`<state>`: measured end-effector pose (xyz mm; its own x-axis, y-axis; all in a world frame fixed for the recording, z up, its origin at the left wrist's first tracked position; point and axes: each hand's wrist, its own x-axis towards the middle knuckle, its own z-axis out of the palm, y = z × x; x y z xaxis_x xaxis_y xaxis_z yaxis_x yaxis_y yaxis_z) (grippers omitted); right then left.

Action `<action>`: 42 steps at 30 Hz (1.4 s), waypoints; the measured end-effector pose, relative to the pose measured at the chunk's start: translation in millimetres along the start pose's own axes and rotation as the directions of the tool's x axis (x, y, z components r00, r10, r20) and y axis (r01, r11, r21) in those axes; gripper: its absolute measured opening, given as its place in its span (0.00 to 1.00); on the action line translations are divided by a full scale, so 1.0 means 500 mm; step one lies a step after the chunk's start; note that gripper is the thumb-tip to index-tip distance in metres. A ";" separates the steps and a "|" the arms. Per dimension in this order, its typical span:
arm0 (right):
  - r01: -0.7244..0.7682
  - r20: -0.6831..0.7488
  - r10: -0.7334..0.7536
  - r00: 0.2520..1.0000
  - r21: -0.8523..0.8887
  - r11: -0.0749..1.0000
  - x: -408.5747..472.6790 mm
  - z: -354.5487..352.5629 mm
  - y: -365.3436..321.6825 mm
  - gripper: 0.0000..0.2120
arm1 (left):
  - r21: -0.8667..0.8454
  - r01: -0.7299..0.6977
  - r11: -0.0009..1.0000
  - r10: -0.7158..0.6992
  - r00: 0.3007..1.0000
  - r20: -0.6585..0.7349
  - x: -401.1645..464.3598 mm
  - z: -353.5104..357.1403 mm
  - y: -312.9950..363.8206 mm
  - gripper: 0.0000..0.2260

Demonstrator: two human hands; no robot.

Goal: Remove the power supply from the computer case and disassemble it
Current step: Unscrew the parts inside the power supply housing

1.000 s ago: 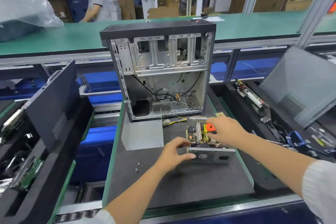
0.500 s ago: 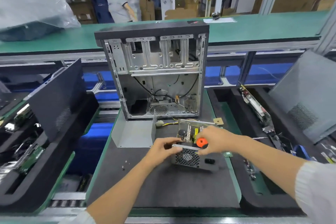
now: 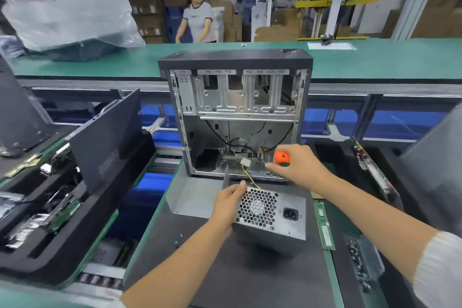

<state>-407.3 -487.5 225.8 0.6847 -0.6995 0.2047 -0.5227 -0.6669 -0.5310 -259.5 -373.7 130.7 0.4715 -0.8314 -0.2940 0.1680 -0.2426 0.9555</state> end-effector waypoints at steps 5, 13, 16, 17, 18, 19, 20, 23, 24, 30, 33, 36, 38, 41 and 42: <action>-0.006 -0.223 0.102 0.969 0.394 0.919 0.038 -0.027 -0.092 0.16 | -0.085 0.060 0.995 -0.066 0.996 -0.068 0.014 0.012 0.008 0.14; 0.160 -0.347 0.134 0.928 0.699 0.697 0.070 -0.010 -0.181 0.08 | 0.051 0.047 0.998 -0.045 0.998 -0.043 0.032 0.003 0.013 0.13; 0.182 -0.373 0.153 0.915 0.722 0.668 0.066 0.019 -0.186 0.07 | -0.031 0.042 0.999 -0.038 0.993 0.112 0.037 -0.022 0.014 0.12; 0.186 -0.382 0.152 0.912 0.713 0.676 0.065 0.027 -0.187 0.07 | -0.042 0.043 0.998 -0.036 0.988 0.151 0.041 -0.029 0.014 0.13; 0.188 -0.390 0.150 0.909 0.703 0.686 0.064 0.034 -0.188 0.07 | -0.041 0.033 0.999 -0.025 0.984 0.174 0.045 -0.035 0.014 0.14; 0.190 -0.396 0.147 0.906 0.694 0.695 0.065 0.039 -0.189 0.08 | -0.045 0.018 0.999 -0.010 0.981 0.191 0.047 -0.040 0.013 0.15; 0.194 -0.403 0.146 0.904 0.688 0.700 0.066 0.042 -0.190 0.08 | -0.055 0.008 0.998 0.004 0.978 0.207 0.049 -0.044 0.013 0.15; 0.205 -0.409 0.142 0.901 0.692 0.693 0.071 0.044 -0.195 0.08 | -0.091 0.000 0.996 0.023 0.968 0.249 0.051 -0.055 0.007 0.16; 0.205 -0.409 0.144 0.901 0.694 0.690 0.074 0.043 -0.196 0.08 | -0.097 -0.006 0.995 0.031 0.965 0.260 0.051 -0.058 0.006 0.16; 0.215 -0.410 0.154 0.899 0.720 0.660 0.083 0.046 -0.196 0.09 | -0.083 -0.036 0.996 0.059 0.953 0.296 0.048 -0.062 0.014 0.15; 0.223 -0.414 0.149 0.898 0.720 0.657 0.085 0.048 -0.193 0.09 | -0.080 -0.049 0.996 0.071 0.951 0.301 0.046 -0.061 0.015 0.15; 0.224 -0.417 0.151 0.896 0.720 0.657 0.088 0.050 -0.192 0.09 | -0.074 -0.055 0.996 0.076 0.949 0.307 0.045 -0.061 0.018 0.16; 0.221 -0.420 0.152 0.895 0.714 0.664 0.090 0.053 -0.192 0.08 | -0.066 -0.062 0.996 0.080 0.946 0.313 0.044 -0.061 0.019 0.17; 0.224 -0.425 0.143 0.894 0.700 0.678 0.094 0.057 -0.192 0.07 | -0.047 -0.068 0.997 0.079 0.944 0.320 0.045 -0.062 0.019 0.16; 0.228 -0.428 0.139 0.893 0.697 0.680 0.095 0.059 -0.193 0.07 | -0.040 -0.069 0.997 0.079 0.944 0.321 0.046 -0.062 0.018 0.16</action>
<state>-309.6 -448.8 262.6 0.3214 -0.8273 0.4607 0.1549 -0.4341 -0.8875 -220.1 -379.4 131.9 0.1802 -0.9643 -0.1942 0.1695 -0.1640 0.9718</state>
